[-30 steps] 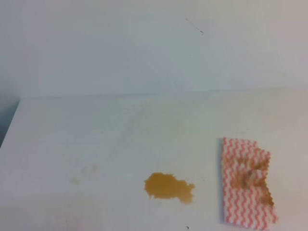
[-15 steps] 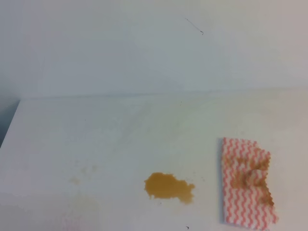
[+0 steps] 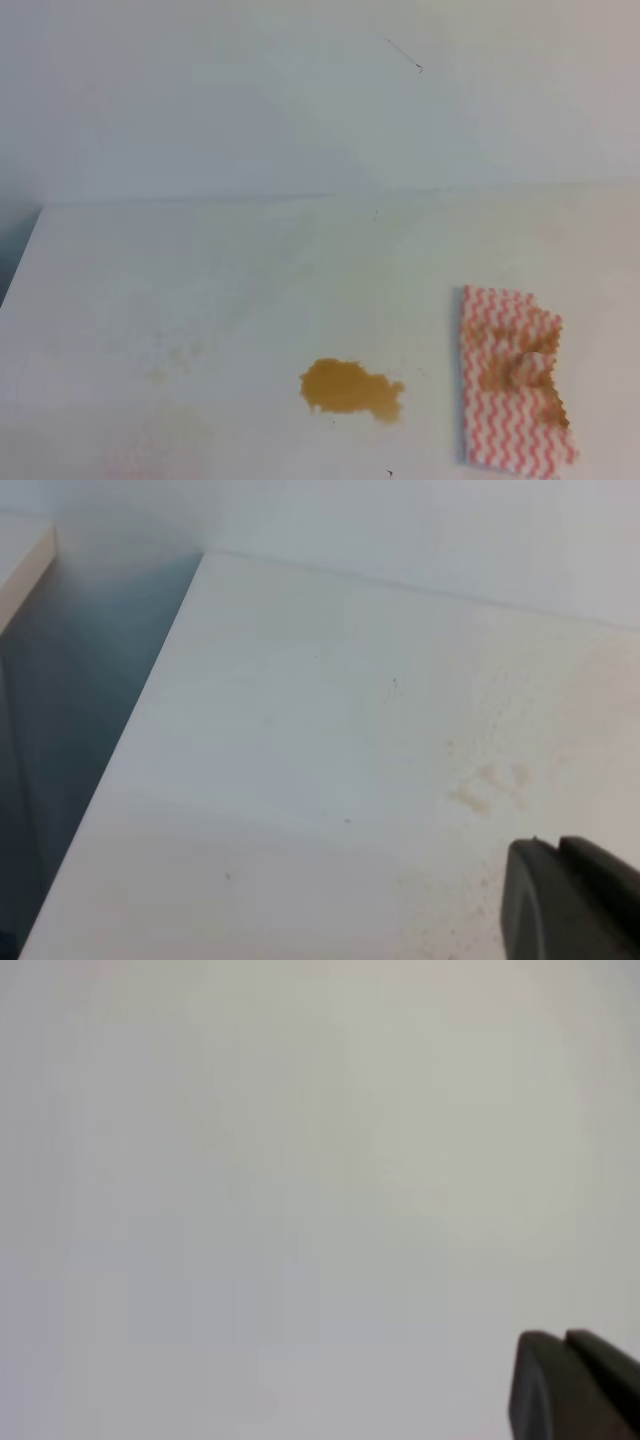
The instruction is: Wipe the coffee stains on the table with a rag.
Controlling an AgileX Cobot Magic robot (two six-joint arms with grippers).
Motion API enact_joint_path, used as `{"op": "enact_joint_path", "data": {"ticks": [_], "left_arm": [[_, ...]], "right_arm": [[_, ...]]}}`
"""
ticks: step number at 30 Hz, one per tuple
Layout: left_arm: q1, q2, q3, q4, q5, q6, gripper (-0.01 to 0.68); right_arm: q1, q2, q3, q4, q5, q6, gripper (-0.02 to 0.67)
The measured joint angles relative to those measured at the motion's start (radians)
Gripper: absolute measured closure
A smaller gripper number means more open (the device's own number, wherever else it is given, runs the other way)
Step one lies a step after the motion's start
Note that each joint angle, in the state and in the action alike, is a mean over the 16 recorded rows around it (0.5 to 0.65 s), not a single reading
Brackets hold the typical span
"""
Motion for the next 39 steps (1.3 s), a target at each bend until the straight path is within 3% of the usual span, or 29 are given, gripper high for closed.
{"op": "enact_joint_path", "data": {"ticks": [11,21,26,31,39], "left_arm": [[0.0,0.0,0.0,0.0,0.0,0.0,0.672],[0.0,0.0,0.0,0.0,0.0,0.0,0.672],[0.0,0.0,0.0,0.0,0.0,0.0,0.672],[0.0,0.0,0.0,0.0,0.0,0.0,0.672],[0.0,0.0,0.0,0.0,0.0,0.0,0.672]], "right_arm": [[0.037,0.382,-0.313,0.048,0.519,-0.141,0.652],[0.094,0.649,-0.363,0.351,0.643,-0.565,0.652],[0.147,0.798,-0.38,0.433,0.696,-0.719,0.641],[0.25,0.973,-0.414,0.378,0.743,-0.766,0.581],[0.45,1.248,-0.489,0.191,0.754,-0.651,0.425]]}}
